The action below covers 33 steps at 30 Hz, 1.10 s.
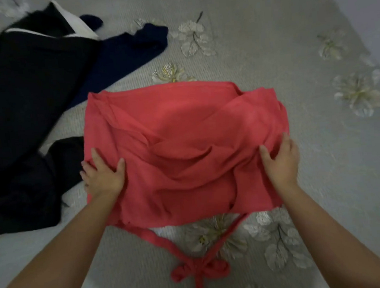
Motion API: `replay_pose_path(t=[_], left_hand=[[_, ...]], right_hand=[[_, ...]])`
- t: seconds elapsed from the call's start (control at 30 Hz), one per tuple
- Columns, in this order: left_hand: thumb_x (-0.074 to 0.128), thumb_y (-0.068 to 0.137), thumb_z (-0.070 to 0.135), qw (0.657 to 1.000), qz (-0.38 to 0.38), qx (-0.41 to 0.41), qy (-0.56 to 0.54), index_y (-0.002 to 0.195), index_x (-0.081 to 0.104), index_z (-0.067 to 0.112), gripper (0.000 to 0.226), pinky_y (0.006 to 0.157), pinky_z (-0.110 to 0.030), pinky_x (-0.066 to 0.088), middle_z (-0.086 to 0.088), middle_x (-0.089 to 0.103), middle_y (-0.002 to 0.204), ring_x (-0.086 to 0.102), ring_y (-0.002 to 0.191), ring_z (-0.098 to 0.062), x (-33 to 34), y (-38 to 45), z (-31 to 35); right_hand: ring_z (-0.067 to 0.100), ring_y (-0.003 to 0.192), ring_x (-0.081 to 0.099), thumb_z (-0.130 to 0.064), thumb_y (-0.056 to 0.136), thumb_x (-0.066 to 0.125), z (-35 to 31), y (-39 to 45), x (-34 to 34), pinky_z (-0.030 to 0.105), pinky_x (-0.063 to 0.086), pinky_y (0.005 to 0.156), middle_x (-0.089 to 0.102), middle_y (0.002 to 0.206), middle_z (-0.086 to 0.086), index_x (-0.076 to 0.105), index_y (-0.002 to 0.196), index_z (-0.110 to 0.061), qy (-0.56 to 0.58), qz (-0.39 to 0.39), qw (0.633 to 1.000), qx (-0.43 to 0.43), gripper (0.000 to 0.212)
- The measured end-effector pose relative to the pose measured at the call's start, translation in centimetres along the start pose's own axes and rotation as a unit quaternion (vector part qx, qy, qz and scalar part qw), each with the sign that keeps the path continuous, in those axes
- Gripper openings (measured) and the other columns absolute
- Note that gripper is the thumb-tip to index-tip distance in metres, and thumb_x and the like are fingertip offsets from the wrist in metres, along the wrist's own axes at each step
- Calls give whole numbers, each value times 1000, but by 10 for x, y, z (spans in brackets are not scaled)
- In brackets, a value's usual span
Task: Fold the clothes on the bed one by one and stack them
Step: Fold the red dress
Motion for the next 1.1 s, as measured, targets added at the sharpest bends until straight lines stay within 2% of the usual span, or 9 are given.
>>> replay_pose_path(t=[0.13, 0.23, 0.33, 0.5, 0.6, 0.7, 0.83, 0.9, 1.1], left_hand=[[50, 88, 46, 1000, 11, 4, 4, 147, 8, 16, 79, 110, -48, 18, -28, 13, 148, 19, 134, -44, -1, -12, -17], [49, 88, 49, 993, 50, 72, 79, 146, 17, 18, 73, 108, -51, 16, -25, 14, 148, 20, 131, -45, -7, -14, -14], [37, 83, 51, 976, 66, 183, 100, 142, 31, 15, 70, 104, -57, 20, -22, 25, 147, 20, 133, -45, -14, -2, 10], [49, 69, 18, 861, 15, 471, 190, 130, 36, 14, 62, 84, -63, 41, -19, 59, 121, 49, 114, -50, -10, 43, 74], [51, 72, 17, 807, -26, 542, 231, 127, 37, 17, 57, 82, -55, 42, -15, 68, 101, 64, 95, -39, -6, 63, 93], [32, 82, 30, 826, -81, 525, 189, 125, 33, 25, 43, 71, -40, 49, -21, 65, 77, 63, 71, -36, -14, 74, 110], [40, 93, 10, 890, -64, 435, 123, 139, 33, 16, 46, 89, -40, 41, -21, 54, 126, 54, 111, -37, -20, 90, 137], [40, 91, 2, 912, -17, 393, 113, 141, 30, 10, 52, 90, -41, 40, -20, 47, 134, 52, 113, -37, -24, 100, 158], [35, 86, 0, 898, 117, 380, 189, 141, 31, 6, 55, 79, -48, 36, -26, 56, 103, 52, 92, -39, 4, 151, 197]], right_hand=[[40, 126, 34, -43, 85, 56, 16, -33, 13, 46, 29, 103, 36, 137, 29, 24, 143, -6, -34, -8, 999, 28, 76], [42, 125, 34, -59, 82, 36, 9, -30, 10, 52, 28, 99, 35, 137, 28, 29, 142, -9, -97, 17, 994, 48, 79], [45, 122, 39, -56, 76, 21, -22, -11, 6, 56, 33, 96, 45, 131, 28, 45, 132, 0, -132, 27, 988, -71, 82], [42, 119, 49, -47, 79, 27, -82, 52, 26, 57, 41, 92, 59, 120, 24, 55, 122, 1, -183, -44, 938, -292, 70], [27, 137, 27, -58, 76, 22, -99, 87, 43, 50, 20, 108, 41, 142, 9, 34, 140, -10, -261, -103, 901, -330, 81], [32, 126, 40, -79, 72, 14, -98, 115, 51, 46, 25, 106, 51, 131, 17, 36, 137, -6, -292, -153, 882, -336, 100], [43, 91, 58, -58, 81, 49, -109, 138, 32, 43, 45, 76, 61, 92, 31, 55, 109, 6, -196, -52, 921, -331, 69], [46, 79, 59, -58, 77, 40, -113, 157, 9, 45, 47, 68, 60, 80, 35, 57, 101, 9, -170, 55, 933, -311, 74], [45, 98, 52, -49, 81, 23, -77, 210, -8, 50, 38, 81, 57, 104, 32, 53, 111, 9, -216, 149, 948, -182, 72]])
Point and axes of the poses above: each hand's wrist, its own y-axis towards the middle knuckle, its own x-axis out of the palm, z = x × y, the point moved 4 cm from there along y, towards the middle knuckle
